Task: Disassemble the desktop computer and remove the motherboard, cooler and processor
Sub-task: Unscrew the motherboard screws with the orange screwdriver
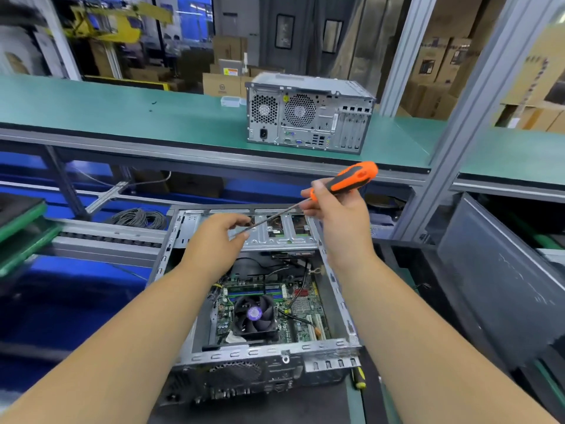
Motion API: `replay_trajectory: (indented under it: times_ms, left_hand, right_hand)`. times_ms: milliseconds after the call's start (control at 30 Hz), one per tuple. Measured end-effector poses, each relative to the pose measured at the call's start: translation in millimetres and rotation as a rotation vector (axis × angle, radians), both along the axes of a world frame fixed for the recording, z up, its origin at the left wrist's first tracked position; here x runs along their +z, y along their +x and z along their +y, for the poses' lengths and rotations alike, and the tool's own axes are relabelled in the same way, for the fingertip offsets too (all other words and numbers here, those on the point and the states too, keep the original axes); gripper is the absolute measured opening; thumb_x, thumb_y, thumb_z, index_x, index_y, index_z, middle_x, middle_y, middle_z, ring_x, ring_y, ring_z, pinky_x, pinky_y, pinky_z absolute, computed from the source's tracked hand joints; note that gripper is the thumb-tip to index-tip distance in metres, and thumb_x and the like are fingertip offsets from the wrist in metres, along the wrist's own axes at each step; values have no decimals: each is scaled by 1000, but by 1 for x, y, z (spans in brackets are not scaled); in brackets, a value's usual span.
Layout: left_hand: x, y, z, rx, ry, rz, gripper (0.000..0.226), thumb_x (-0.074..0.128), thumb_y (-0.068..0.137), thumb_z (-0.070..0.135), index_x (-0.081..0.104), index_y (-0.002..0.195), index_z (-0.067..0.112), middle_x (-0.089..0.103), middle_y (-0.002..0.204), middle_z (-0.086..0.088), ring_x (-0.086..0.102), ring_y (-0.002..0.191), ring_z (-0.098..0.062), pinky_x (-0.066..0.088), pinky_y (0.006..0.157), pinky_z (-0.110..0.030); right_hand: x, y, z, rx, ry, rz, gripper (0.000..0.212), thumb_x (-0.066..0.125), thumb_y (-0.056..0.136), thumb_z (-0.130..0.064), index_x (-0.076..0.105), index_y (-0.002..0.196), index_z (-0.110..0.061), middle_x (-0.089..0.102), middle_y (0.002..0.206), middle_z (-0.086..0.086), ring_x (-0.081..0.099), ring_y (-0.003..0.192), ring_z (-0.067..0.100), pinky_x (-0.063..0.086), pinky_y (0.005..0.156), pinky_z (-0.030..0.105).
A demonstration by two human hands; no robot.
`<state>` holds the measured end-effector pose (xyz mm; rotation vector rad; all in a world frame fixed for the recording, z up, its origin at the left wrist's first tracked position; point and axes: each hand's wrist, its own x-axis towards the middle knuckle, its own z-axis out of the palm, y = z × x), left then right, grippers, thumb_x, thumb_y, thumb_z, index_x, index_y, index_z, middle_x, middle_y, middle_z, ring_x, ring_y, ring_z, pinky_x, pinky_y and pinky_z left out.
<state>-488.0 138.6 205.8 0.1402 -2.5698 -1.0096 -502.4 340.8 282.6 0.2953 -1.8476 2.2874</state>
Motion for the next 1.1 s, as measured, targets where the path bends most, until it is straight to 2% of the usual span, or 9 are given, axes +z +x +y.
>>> replay_trajectory:
  times_ms: [133,267,367,467,567,667,867,1000,1100]
  left_hand:
    - [1,22,13,111,-13,37,37,68,86,21,61,122,25,59,123,4,53,114,-15,40,102,-33]
    - [0,58,32,260,94,79,37,67,86,13,61,121,22,55,114,3,54,102,-13,40,89,-24]
    - [-2,88,44,288,243,97,31,63,87,4,63,112,22,56,99,1,54,88,-14,42,80,-20]
    - [-7,127,41,369,237,137,27,62,88,10,65,105,30,61,95,9,57,86,-4,41,71,-11]
    - [-11,173,29,460,212,147,24,60,89,18,64,92,42,64,93,16,58,84,1,41,69,-13]
    - [-17,221,14,542,249,154,23,57,92,21,66,82,40,68,90,19,61,82,1,46,73,-21]
    - [-47,305,-16,731,415,100,23,52,93,23,70,80,30,69,79,11,63,77,-4,49,66,-24]
    - [-77,354,-34,797,599,-12,29,46,97,18,69,79,22,68,70,11,58,65,-5,43,58,-19]
    - [-99,390,-51,805,729,-70,31,40,99,11,67,85,9,65,77,-2,53,66,-15,44,58,-18]
  right_hand:
    - [9,13,34,25,-134,54,7,54,99,-10,58,92,-11,69,81,4,65,64,14,51,65,25]
    - [9,29,52,179,-225,110,7,53,98,-8,58,94,-10,68,83,4,64,68,16,52,70,27]
    - [1,49,44,370,-204,133,6,55,94,-12,62,94,-12,70,86,3,65,75,19,52,75,29]
    - [-9,72,28,531,-180,136,10,56,93,-14,66,92,-18,71,88,4,66,79,21,52,76,30]
    - [-14,97,11,651,-167,121,8,56,94,-13,64,95,-14,70,90,6,67,80,21,52,76,31]
    - [-19,129,-11,771,-148,91,8,56,92,-12,62,97,-9,70,88,6,66,80,21,54,77,32]
    - [-45,196,-62,990,67,109,8,59,92,-5,63,98,-5,70,95,11,69,87,23,54,79,29]
    - [-83,243,-96,1093,283,137,12,63,88,-1,62,99,-3,68,98,18,65,93,32,51,86,41]
    - [-114,277,-120,1140,533,262,15,66,87,-3,63,100,-10,67,93,5,61,84,17,48,76,27]
